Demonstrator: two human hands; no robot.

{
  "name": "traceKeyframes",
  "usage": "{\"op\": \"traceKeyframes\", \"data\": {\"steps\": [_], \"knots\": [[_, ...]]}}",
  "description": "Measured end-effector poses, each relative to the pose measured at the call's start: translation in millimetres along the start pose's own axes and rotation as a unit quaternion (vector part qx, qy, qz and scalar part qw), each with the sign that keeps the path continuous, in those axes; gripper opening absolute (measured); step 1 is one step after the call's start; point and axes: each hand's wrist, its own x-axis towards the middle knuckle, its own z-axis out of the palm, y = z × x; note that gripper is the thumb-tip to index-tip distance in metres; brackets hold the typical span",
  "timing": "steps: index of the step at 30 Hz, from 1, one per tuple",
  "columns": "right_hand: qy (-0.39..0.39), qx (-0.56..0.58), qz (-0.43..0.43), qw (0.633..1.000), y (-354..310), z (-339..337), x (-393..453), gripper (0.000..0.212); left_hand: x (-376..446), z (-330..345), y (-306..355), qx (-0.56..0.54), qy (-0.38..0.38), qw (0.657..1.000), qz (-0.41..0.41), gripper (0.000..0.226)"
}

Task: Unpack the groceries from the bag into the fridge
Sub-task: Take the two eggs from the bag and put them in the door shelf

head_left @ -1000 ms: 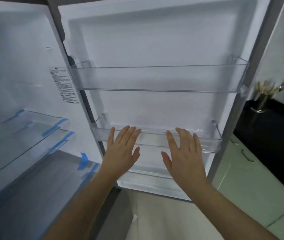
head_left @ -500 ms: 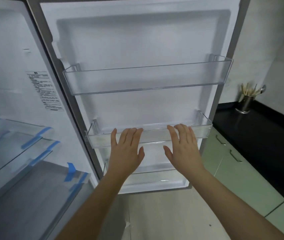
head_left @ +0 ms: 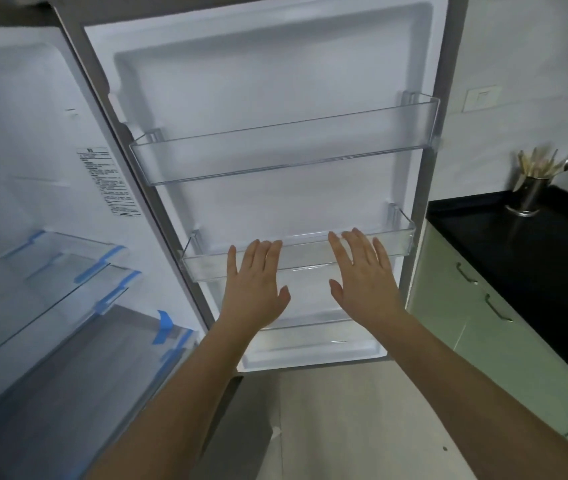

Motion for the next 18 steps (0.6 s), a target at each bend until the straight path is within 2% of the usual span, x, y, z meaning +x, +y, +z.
{"op": "traceKeyframes", "data": {"steps": [5, 8, 12, 18], "knots": [[-0.053, -0.018, -0.001, 0.998, -1, -10, -1, 0.079, 0, -11, -2, 0.019, -0.065, 0.998, 0.008, 0.087], [-0.08, 0.0, 0.018, 0.997, -5, -25, -8, 0.078, -2, -21, -7, 0.03, -0.083, 0.996, 0.022, 0.084], [-0.107, -0.007, 0.041, 0.993, -4, -44, -33, 0.074, -16, -36, -3, 0.014, -0.031, 0.999, 0.025, 0.075], [-0.123, -0.036, 0.088, 0.988, -14, -77, -66, 0.064, -44, -49, 13, -0.034, -0.02, 0.997, 0.07, 0.07]]}}
